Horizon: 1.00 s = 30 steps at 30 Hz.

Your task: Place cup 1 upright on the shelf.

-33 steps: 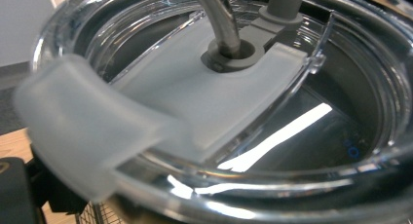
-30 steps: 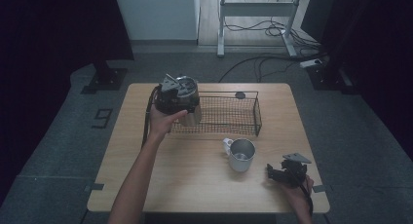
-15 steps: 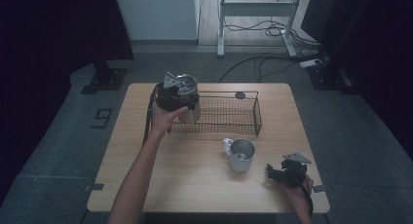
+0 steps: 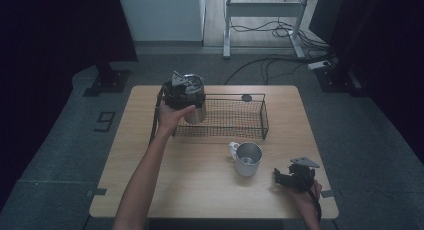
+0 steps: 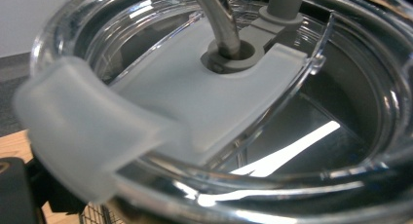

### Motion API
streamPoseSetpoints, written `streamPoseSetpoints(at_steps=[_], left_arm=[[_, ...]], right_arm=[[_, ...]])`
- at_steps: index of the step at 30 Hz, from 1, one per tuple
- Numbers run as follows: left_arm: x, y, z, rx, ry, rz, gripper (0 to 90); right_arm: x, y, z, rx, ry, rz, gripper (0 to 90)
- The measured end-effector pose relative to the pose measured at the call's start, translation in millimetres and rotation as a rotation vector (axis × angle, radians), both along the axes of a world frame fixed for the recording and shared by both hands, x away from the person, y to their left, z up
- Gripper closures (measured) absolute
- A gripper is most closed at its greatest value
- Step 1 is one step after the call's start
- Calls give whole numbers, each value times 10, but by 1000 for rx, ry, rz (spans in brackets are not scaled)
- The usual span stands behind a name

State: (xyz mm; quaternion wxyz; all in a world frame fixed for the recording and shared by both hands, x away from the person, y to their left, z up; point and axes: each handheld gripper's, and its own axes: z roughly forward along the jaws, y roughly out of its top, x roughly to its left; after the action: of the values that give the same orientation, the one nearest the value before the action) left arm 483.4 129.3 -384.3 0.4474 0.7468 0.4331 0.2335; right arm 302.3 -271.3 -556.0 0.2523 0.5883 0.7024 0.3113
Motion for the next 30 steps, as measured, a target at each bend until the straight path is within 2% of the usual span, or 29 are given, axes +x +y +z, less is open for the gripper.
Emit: streamPoseSetpoints(at_steps=[8, 11, 19, 23, 30], left_arm=[[119, -17, -62, 3, 20, 16, 41], [146, -13, -85, -12, 22, 17, 41], [229, -46, -182, 11, 39, 30, 41], [267, -63, -229, 3, 47, 35, 41], [303, -117, -315, 16, 60, 33, 41]], right_arm=[[-1, 1, 1, 1, 0, 0, 93], [-1, 1, 0, 1, 0, 0, 93], [-1, 1, 0, 1, -1, 1, 94], [-1, 1, 0, 1, -1, 0, 95], [-1, 1, 0, 0, -1, 1, 96]])
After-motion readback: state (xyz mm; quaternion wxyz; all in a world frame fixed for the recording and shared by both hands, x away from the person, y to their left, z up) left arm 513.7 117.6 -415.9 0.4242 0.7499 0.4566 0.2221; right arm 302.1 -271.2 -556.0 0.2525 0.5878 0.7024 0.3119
